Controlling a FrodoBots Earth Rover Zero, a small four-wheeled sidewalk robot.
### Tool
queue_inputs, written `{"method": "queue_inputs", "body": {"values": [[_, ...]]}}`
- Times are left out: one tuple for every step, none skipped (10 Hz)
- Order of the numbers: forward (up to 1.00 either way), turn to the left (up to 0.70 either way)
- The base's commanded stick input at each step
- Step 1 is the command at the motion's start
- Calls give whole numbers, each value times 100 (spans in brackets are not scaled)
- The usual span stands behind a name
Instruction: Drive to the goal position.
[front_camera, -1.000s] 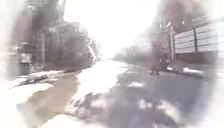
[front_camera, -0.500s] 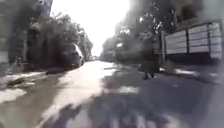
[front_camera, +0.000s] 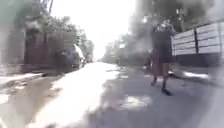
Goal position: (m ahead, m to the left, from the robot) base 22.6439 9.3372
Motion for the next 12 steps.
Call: {"method": "queue_inputs", "body": {"values": [[100, 0], [100, 0], [100, 0], [100, 0], [100, -2], [100, -22], [100, -38], [100, -39], [100, -39], [100, -40], [100, -35], [100, -15]]}}
